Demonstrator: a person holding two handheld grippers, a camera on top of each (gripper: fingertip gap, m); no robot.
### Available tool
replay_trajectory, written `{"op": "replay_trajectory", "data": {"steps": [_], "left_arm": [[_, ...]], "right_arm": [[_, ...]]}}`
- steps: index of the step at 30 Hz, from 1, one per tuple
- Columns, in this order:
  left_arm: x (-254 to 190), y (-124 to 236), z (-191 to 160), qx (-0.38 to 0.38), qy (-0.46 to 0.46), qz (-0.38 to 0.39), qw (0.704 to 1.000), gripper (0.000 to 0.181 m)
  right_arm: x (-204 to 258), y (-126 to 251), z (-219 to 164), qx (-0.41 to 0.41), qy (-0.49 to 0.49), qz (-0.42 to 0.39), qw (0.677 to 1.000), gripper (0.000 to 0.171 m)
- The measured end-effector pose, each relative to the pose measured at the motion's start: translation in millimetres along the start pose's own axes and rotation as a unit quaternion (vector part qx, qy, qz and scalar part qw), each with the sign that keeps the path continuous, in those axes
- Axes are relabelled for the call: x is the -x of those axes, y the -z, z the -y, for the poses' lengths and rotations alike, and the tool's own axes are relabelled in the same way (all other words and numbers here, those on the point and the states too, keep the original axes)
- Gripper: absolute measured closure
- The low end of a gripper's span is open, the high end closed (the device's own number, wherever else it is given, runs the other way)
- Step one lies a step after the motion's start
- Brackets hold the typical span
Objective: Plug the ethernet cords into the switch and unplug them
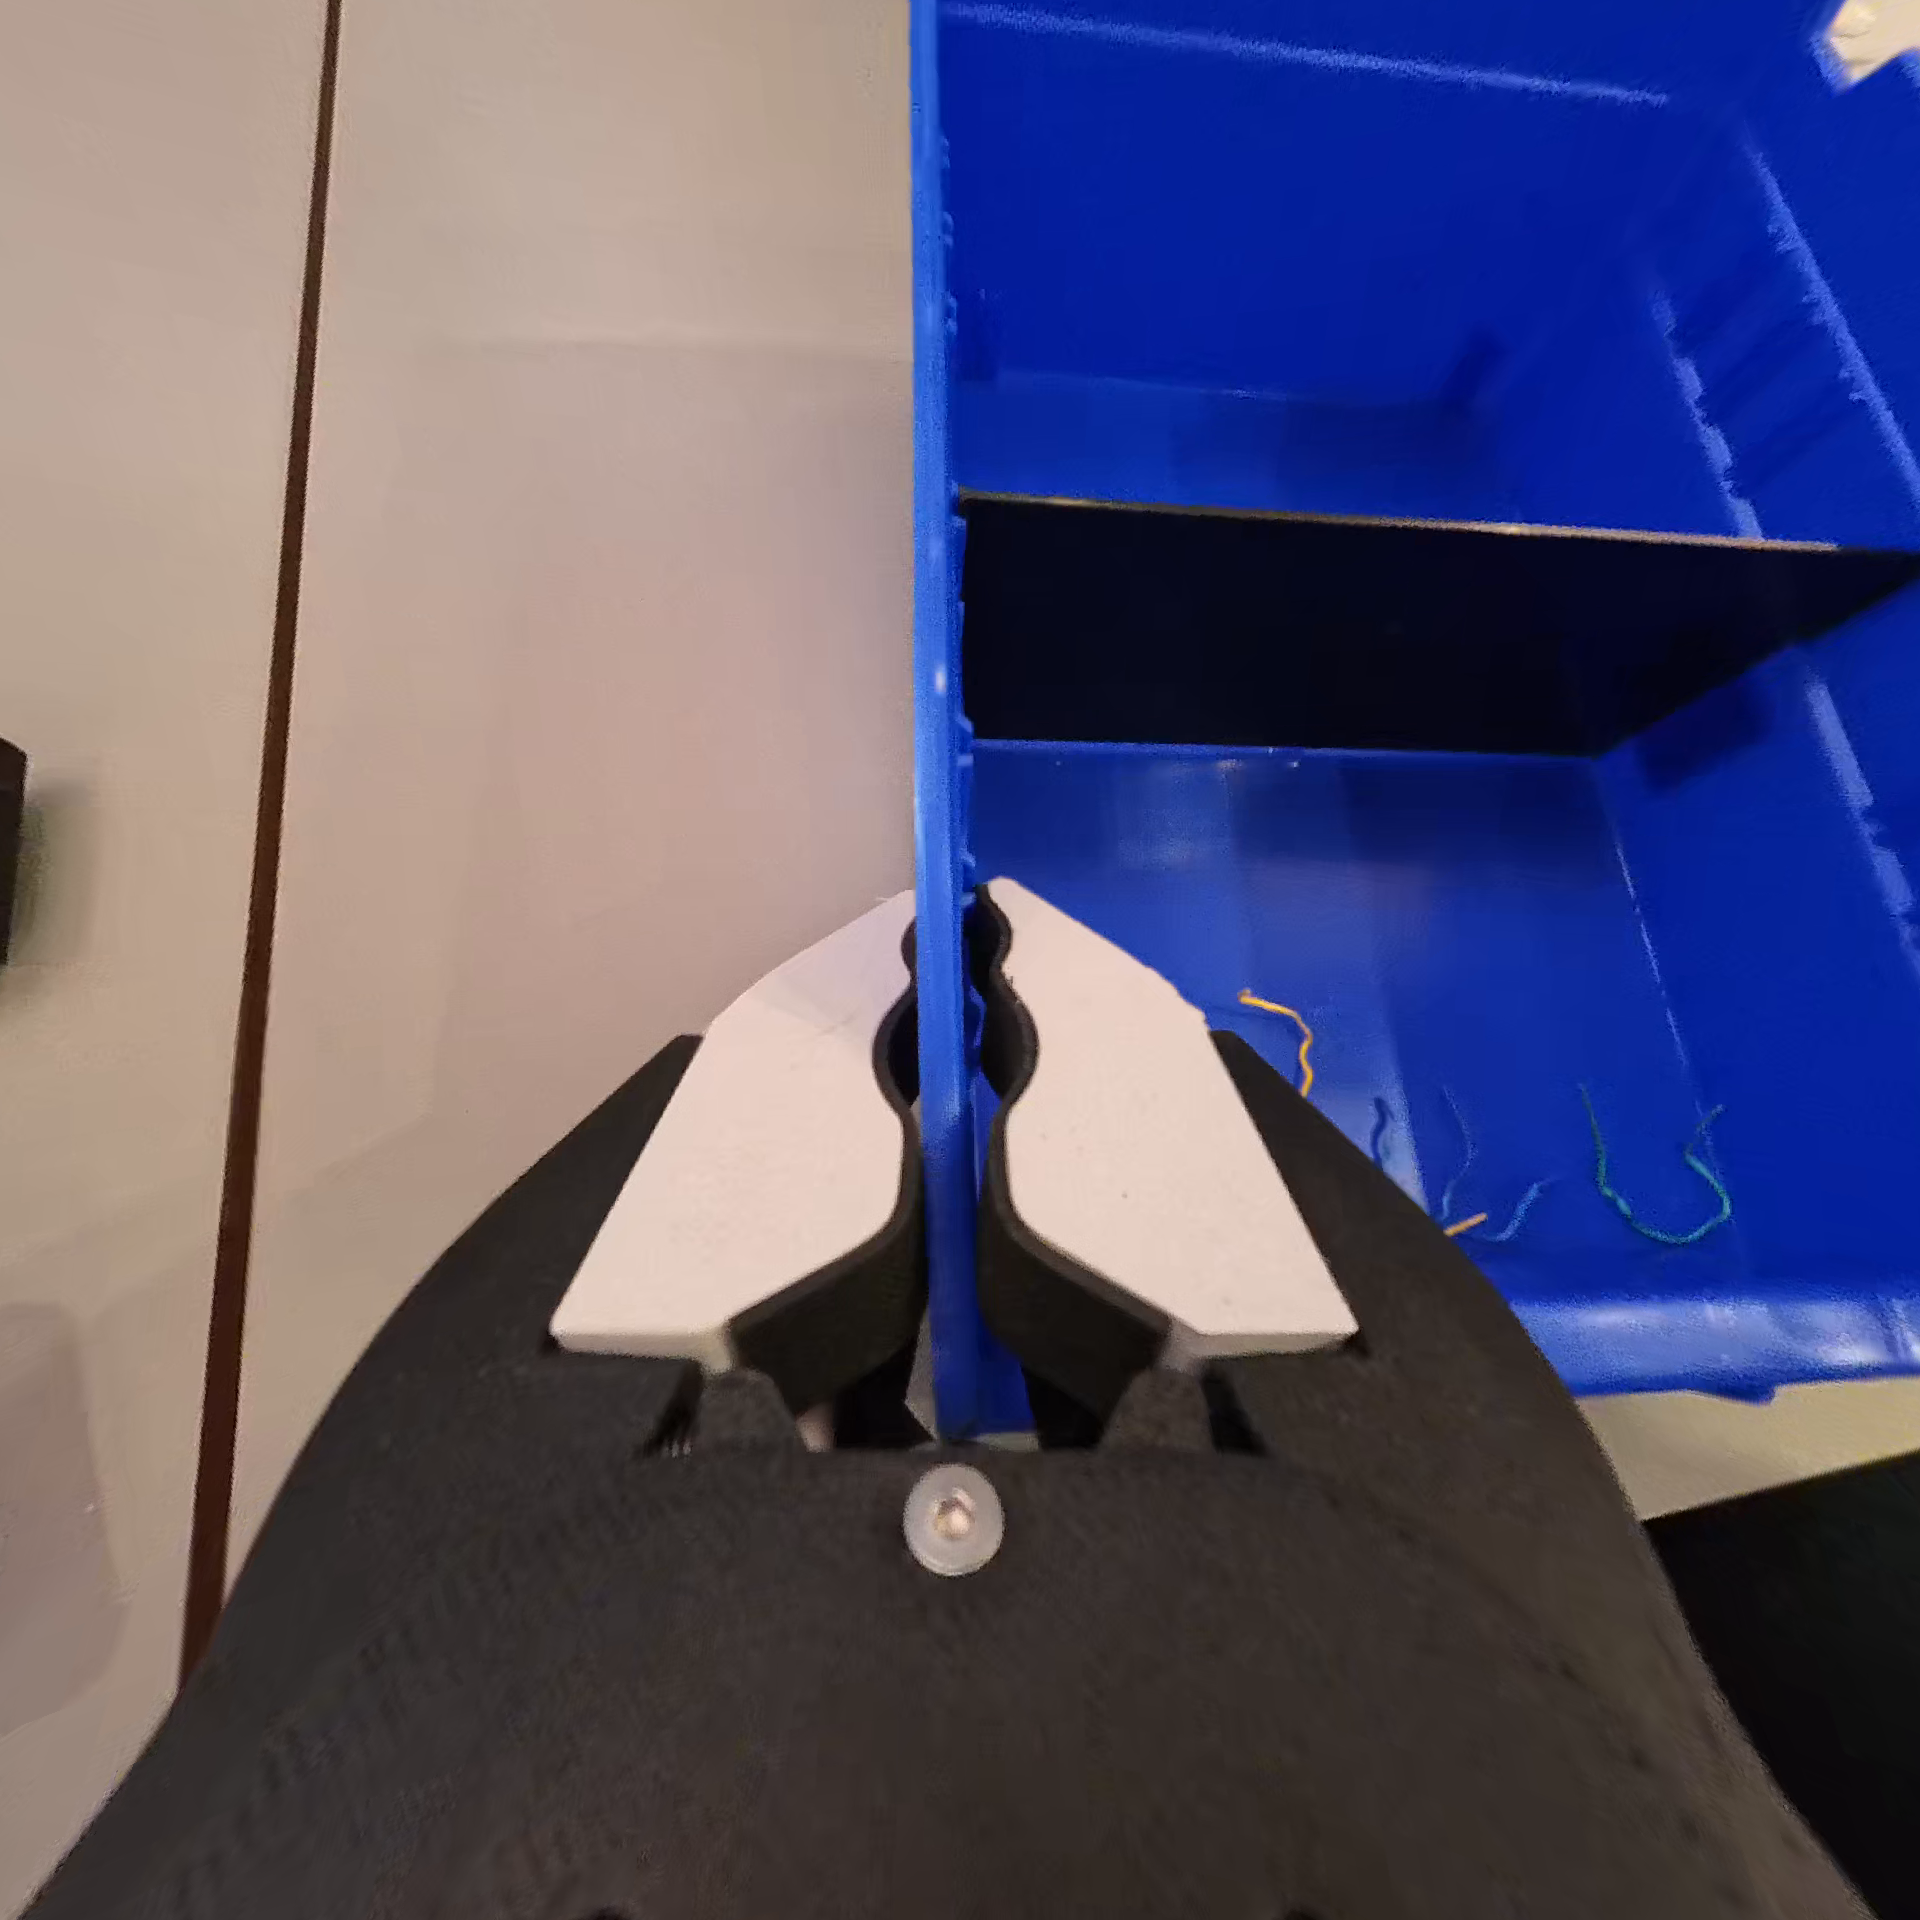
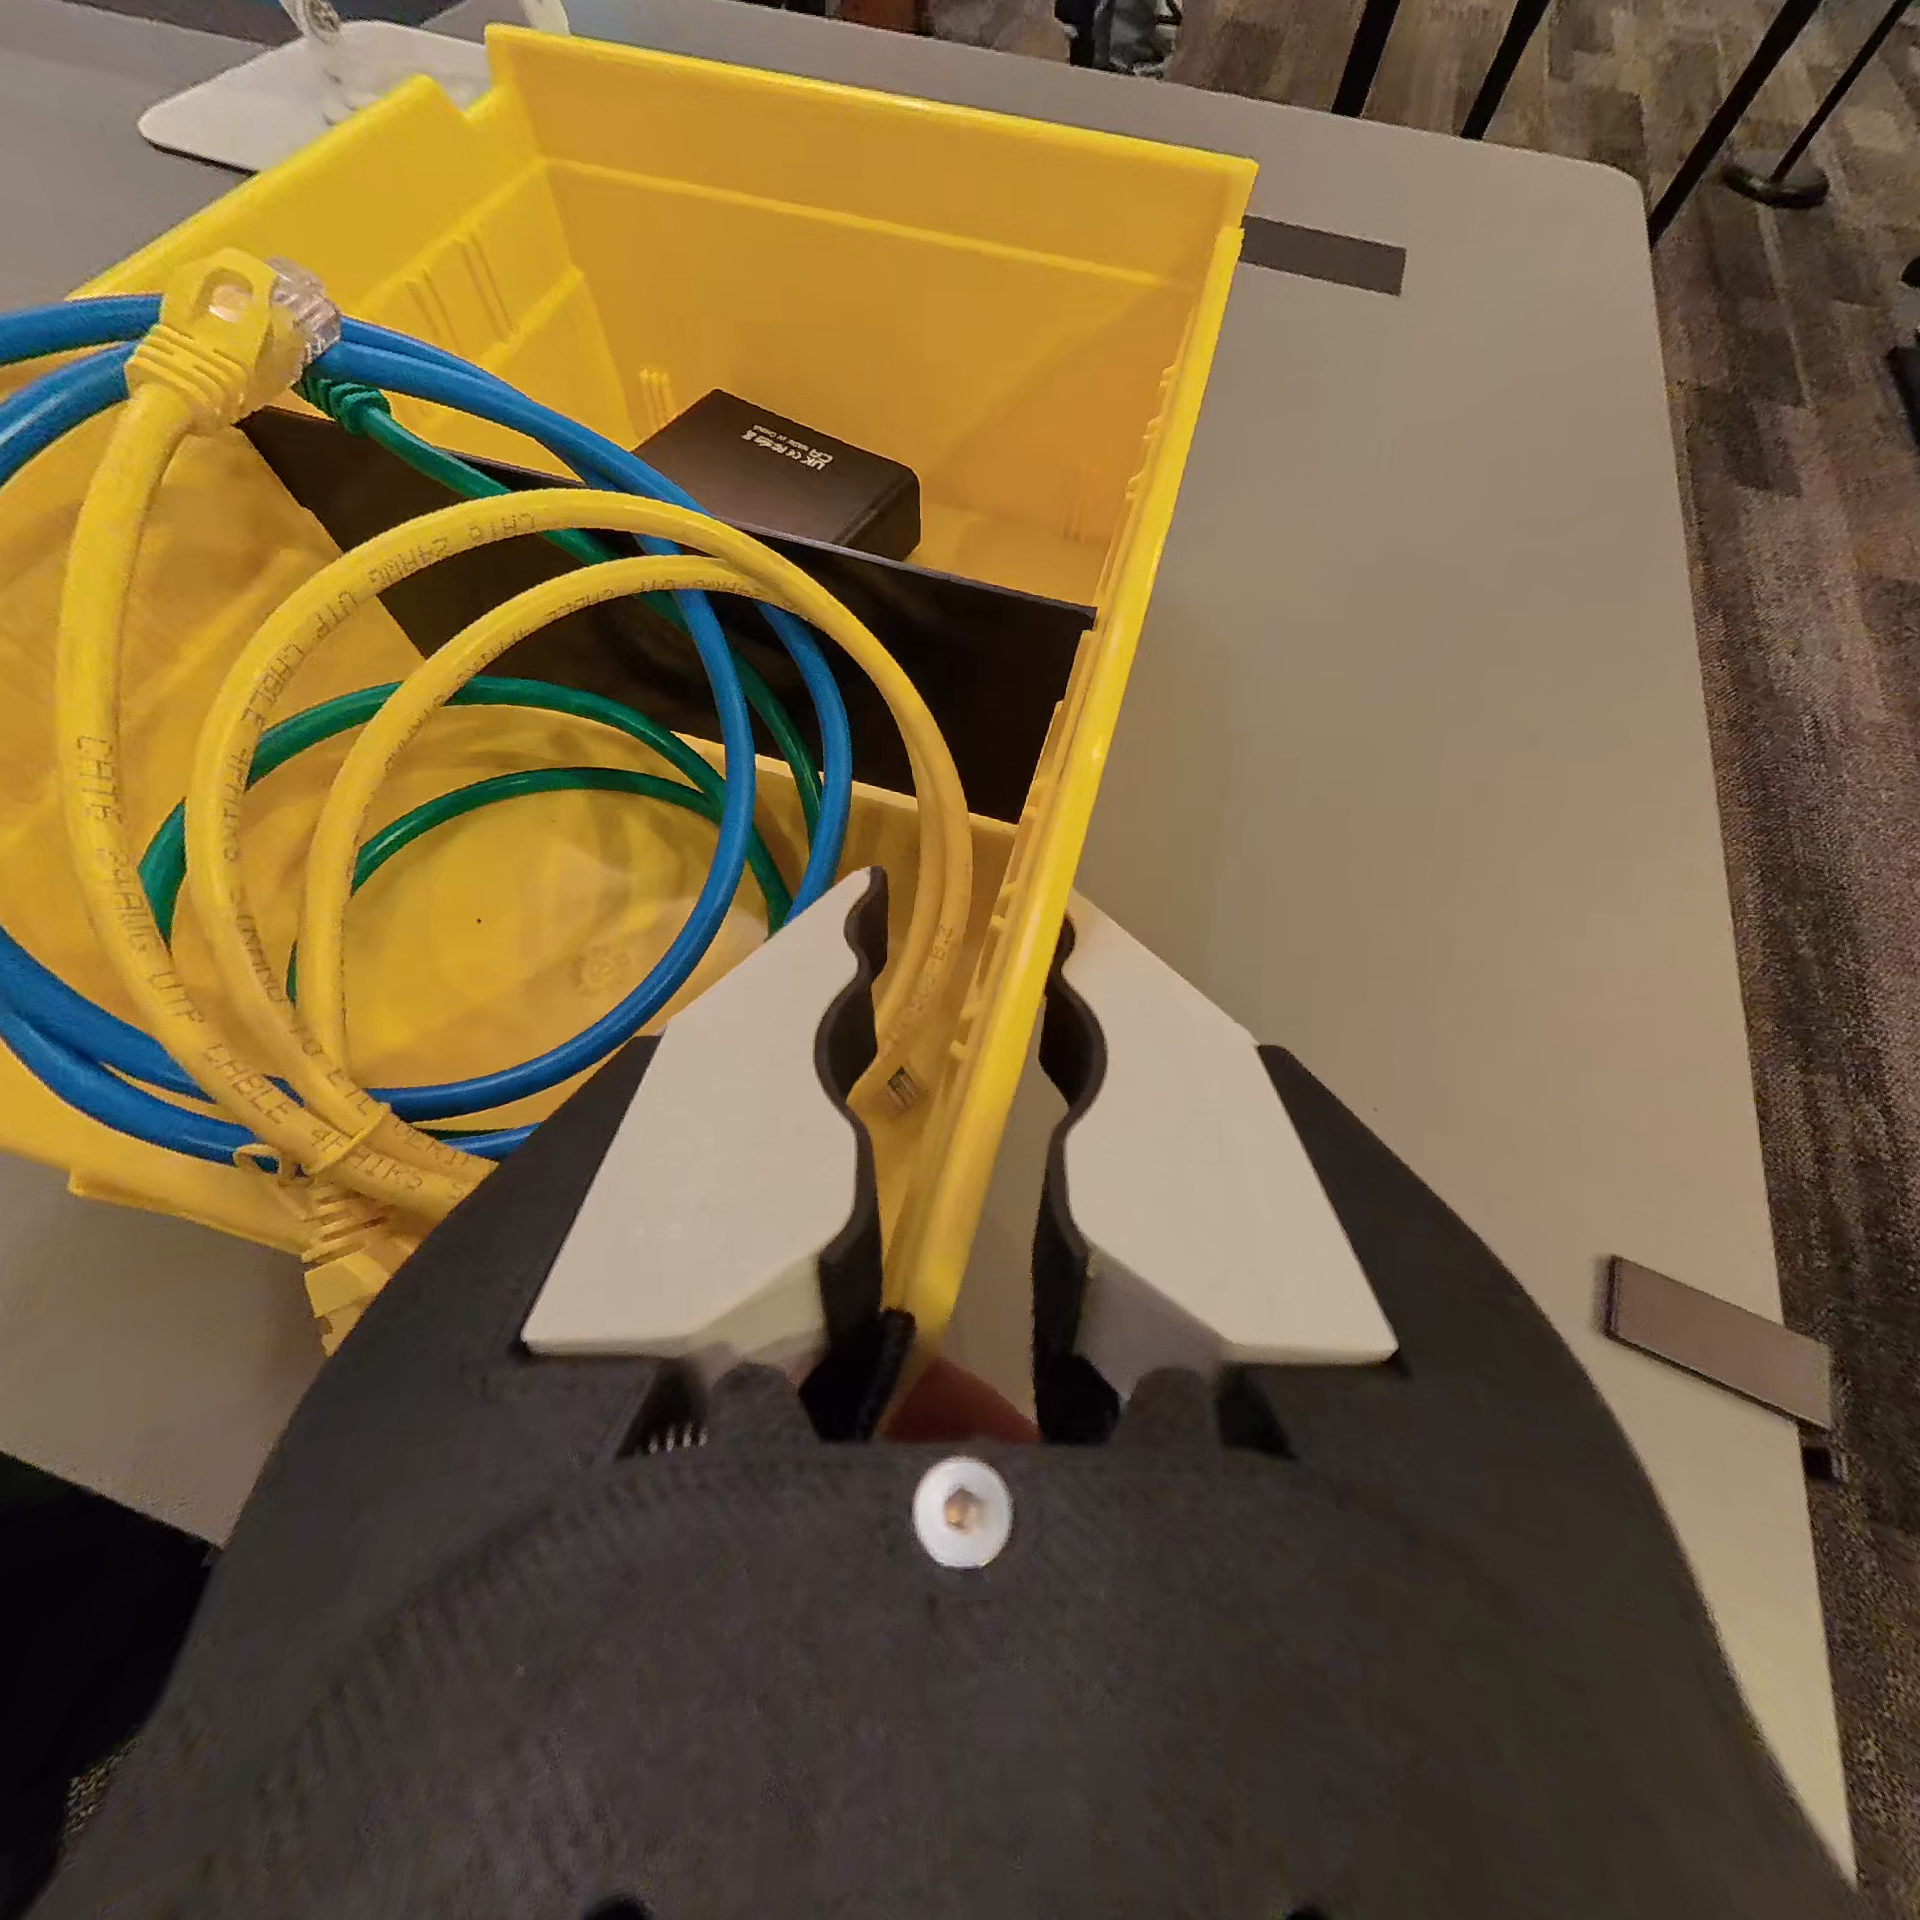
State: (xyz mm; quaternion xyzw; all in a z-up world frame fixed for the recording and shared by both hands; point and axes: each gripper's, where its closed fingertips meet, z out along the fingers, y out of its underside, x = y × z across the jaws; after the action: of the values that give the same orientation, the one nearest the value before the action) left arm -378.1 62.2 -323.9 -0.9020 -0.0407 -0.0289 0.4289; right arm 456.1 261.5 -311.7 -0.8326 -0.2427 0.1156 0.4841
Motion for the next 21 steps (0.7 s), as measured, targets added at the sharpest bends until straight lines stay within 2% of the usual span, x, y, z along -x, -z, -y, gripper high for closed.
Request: {"op": "replay_trajectory", "data": {"steps": [5, 21], "left_arm": [[-3, 1, 6, -0.019, -0.001, -0.004, 1.0, 0.177], [-16, 5, 22, -0.054, -0.019, -0.012, 0.998, 0.176]], "right_arm": [[20, -10, 8, -0.001, -0.001, 0.016, 1.0, 0.137], [86, -44, 33, -0.015, 0.023, 0.072, 0.997, 0.133]]}}
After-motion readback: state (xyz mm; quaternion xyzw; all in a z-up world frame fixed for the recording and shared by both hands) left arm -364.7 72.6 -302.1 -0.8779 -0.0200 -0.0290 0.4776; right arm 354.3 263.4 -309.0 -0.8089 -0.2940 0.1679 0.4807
